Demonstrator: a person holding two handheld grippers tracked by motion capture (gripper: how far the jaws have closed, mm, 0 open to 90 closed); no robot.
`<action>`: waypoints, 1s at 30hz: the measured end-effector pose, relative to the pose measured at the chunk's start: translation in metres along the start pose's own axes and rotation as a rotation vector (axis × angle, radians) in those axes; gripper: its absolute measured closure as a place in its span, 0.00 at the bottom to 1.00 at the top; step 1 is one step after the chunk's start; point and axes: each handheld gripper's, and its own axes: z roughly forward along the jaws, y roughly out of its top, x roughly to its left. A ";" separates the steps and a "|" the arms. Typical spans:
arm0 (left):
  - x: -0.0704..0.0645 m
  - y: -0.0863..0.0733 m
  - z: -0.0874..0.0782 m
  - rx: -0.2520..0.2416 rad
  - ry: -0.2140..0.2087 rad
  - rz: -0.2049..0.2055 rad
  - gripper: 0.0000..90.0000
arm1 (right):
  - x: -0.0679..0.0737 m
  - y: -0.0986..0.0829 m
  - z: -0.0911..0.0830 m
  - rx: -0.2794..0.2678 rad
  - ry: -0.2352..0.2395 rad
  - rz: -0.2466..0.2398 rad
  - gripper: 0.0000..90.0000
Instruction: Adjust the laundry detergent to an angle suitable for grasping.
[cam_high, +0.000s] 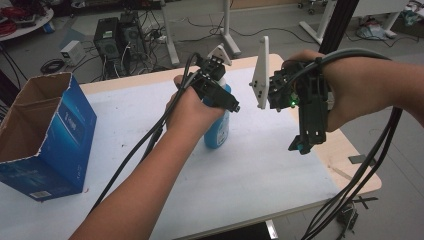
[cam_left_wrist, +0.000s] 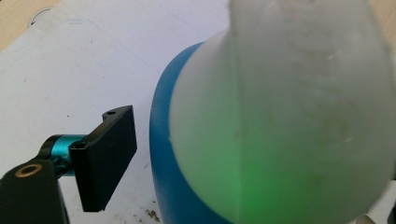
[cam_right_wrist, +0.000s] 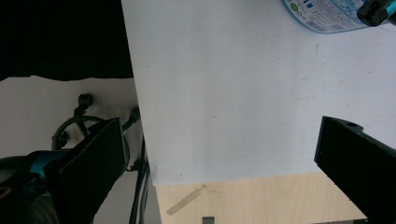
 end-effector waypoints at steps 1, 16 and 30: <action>0.000 0.000 0.000 0.000 0.000 0.000 0.14 | 0.000 0.000 0.000 0.001 0.002 -0.003 0.01; 0.000 0.001 0.000 0.003 0.001 0.004 0.26 | -0.001 0.000 0.000 0.002 -0.002 -0.003 0.01; -0.001 0.001 0.002 0.010 -0.006 0.009 0.35 | -0.003 0.002 0.001 0.005 -0.002 -0.005 0.01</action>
